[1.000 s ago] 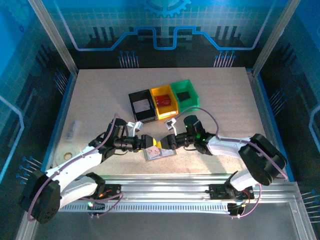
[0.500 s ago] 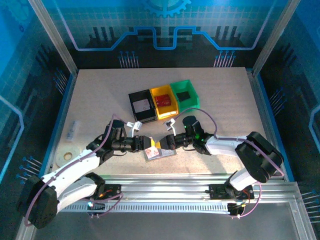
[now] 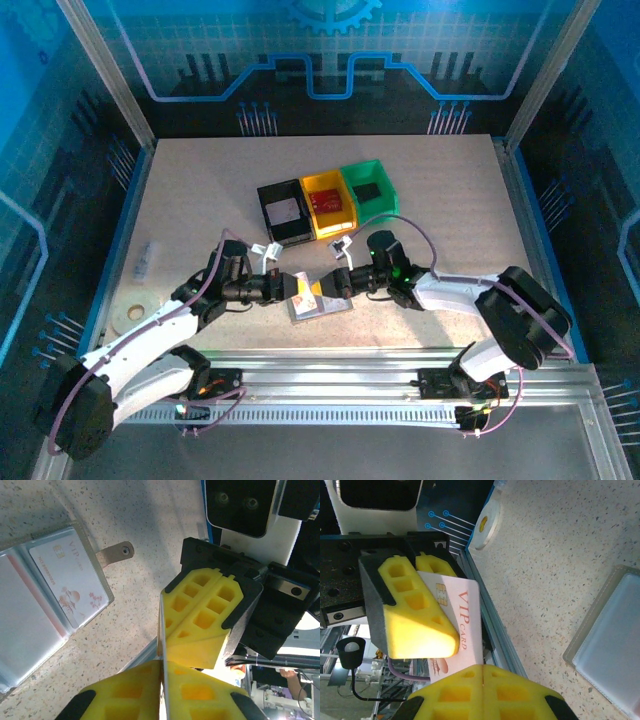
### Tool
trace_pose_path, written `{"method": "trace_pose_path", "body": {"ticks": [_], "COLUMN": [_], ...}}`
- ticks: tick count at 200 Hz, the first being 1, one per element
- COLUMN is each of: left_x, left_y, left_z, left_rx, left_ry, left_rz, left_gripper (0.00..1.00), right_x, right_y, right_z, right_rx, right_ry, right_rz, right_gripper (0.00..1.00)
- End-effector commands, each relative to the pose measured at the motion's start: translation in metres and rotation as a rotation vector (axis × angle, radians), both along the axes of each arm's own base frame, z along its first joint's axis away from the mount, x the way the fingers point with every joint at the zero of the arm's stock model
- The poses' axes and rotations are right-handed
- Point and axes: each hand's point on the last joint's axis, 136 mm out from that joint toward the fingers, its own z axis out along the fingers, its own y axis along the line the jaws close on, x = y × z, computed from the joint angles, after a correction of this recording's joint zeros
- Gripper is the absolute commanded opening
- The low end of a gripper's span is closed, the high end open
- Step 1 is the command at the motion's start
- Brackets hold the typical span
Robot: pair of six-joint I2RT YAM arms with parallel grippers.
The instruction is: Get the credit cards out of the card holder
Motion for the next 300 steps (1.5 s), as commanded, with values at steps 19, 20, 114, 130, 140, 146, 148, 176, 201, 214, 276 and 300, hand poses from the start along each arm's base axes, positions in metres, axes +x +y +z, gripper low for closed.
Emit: {"method": "trace_pose_path", "body": {"ticks": [19,20,114,130,140,146,148,176,201,214,276,300], "left_x": [-0.001,-0.001,0.029,0.031,0.032,0.033,0.034,0.035,0.037,0.037,0.031,0.028], "left_y": [0.003,0.003,0.027,0.023,0.023,0.023,0.023,0.024,0.030,0.031,0.028,0.029], "left_z": [0.000,0.000,0.015,0.018,0.019,0.019,0.020,0.025,0.027,0.027,0.027,0.025], "left_rx": [0.015,0.016,-0.038,-0.041,-0.045,-0.055,-0.061,-0.097,-0.121,-0.139,-0.203,-0.226], "left_ry": [-0.009,-0.007,-0.035,-0.060,-0.072,-0.076,-0.079,-0.109,-0.128,-0.130,-0.137,-0.133], "left_rz": [0.019,0.020,0.377,0.406,0.434,0.450,0.455,0.519,0.575,0.592,0.611,0.619], "left_gripper": [0.00,0.00,0.00,0.00,0.00,0.00,0.00,0.00,0.00,0.00,0.00,0.00], "right_x": [0.005,0.005,0.023,0.019,0.016,0.013,0.013,0.006,0.003,0.000,-0.001,0.004], "right_y": [-0.007,-0.008,-0.028,-0.018,-0.012,-0.008,-0.007,0.008,0.016,0.023,0.031,0.021], "right_z": [0.005,0.005,0.027,0.032,0.034,0.034,0.034,0.036,0.035,0.035,0.056,0.059], "right_rx": [-0.018,-0.019,0.011,0.051,0.065,0.077,0.080,0.137,0.167,0.178,0.301,0.314], "right_ry": [-0.034,-0.036,-0.047,-0.041,-0.032,-0.023,-0.020,0.012,0.026,0.029,-0.075,-0.116], "right_rz": [-0.044,-0.048,-0.318,-0.336,-0.341,-0.352,-0.357,-0.378,-0.402,-0.394,-0.408,-0.464], "right_gripper": [0.00,0.00,0.56,0.56,0.55,0.55,0.55,0.51,0.49,0.47,0.30,0.28]}}
